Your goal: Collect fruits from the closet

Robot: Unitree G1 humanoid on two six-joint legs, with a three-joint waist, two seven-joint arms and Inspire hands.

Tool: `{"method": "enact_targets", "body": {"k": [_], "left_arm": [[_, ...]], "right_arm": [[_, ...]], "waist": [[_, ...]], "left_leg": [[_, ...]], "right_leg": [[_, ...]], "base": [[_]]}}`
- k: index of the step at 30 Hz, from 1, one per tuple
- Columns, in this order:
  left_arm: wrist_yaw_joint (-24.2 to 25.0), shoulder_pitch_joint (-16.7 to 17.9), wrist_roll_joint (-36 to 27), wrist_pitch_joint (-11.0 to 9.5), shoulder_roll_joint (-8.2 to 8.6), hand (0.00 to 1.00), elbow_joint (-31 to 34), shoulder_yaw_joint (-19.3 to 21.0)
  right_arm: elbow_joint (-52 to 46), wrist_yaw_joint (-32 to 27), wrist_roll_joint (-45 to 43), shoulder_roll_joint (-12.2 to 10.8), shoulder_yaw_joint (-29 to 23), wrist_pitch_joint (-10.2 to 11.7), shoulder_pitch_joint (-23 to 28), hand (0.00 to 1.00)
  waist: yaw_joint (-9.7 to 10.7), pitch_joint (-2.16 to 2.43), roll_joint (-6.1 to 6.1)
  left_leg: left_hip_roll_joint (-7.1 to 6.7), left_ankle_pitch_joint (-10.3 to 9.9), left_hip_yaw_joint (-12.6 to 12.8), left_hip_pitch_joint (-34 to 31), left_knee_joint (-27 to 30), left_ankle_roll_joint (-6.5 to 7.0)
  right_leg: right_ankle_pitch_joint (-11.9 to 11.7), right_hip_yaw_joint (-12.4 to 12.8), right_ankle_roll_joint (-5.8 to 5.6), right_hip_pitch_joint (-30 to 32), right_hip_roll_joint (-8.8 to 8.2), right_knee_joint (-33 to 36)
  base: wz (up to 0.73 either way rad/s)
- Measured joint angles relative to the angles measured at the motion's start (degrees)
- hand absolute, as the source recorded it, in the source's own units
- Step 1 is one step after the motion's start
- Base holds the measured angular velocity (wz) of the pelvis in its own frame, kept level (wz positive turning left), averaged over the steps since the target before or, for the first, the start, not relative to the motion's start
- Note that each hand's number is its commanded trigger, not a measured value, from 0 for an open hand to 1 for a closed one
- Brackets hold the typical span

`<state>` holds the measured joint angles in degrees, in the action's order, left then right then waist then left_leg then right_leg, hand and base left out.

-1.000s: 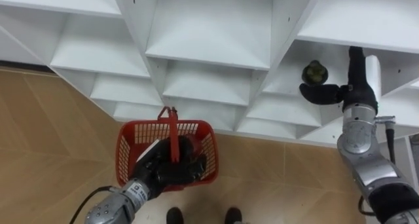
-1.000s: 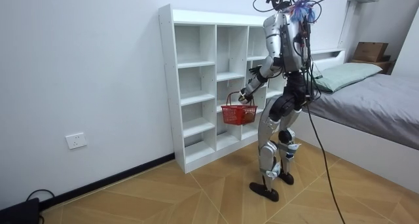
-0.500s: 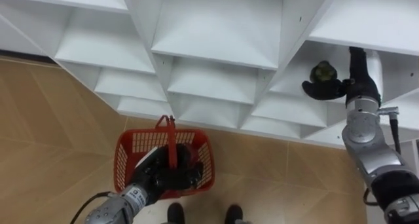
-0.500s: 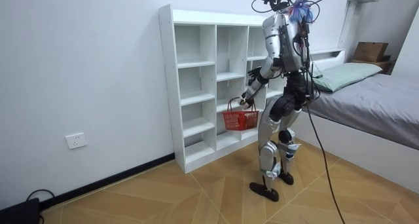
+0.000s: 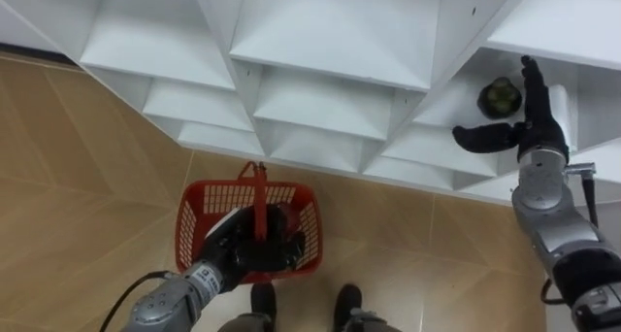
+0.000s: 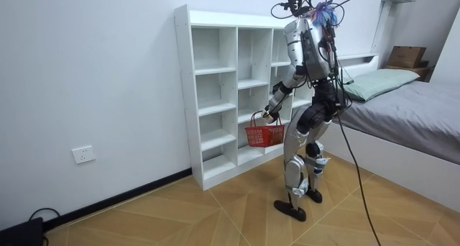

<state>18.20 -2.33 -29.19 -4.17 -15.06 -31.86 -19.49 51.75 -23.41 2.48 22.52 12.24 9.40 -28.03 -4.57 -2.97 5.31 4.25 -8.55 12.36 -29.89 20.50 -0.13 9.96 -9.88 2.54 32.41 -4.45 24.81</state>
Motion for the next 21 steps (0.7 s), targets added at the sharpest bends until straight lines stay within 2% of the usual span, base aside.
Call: {"method": "enact_targets", "body": {"k": [5,21], "left_arm": [[-0.3,-0.4,0.0,0.3,0.0,1.0,0.0,-0.1],[-1.8,-1.0,0.0,0.6,-0.13,1.0,0.1,-1.0]], "right_arm": [[0.0,0.0,0.1,0.3,0.0,-0.8,-0.2,0.0],[1.8,0.1,1.7,1.5,0.0,-0.7,-0.2,0.0]], "waist": [[-0.2,0.0,0.0],[-0.6,0.0,0.0]], "left_leg": [[0.02,0.0,0.0,-0.9,0.9,0.01],[0.0,0.2,-0.3,-1.5,1.2,0.39]], "right_leg": [[0.0,-0.3,0.04,0.5,-0.06,0.3],[0.0,-1.3,0.07,0.6,-0.56,0.1]], "base": [[0.02],[0.02]]}}
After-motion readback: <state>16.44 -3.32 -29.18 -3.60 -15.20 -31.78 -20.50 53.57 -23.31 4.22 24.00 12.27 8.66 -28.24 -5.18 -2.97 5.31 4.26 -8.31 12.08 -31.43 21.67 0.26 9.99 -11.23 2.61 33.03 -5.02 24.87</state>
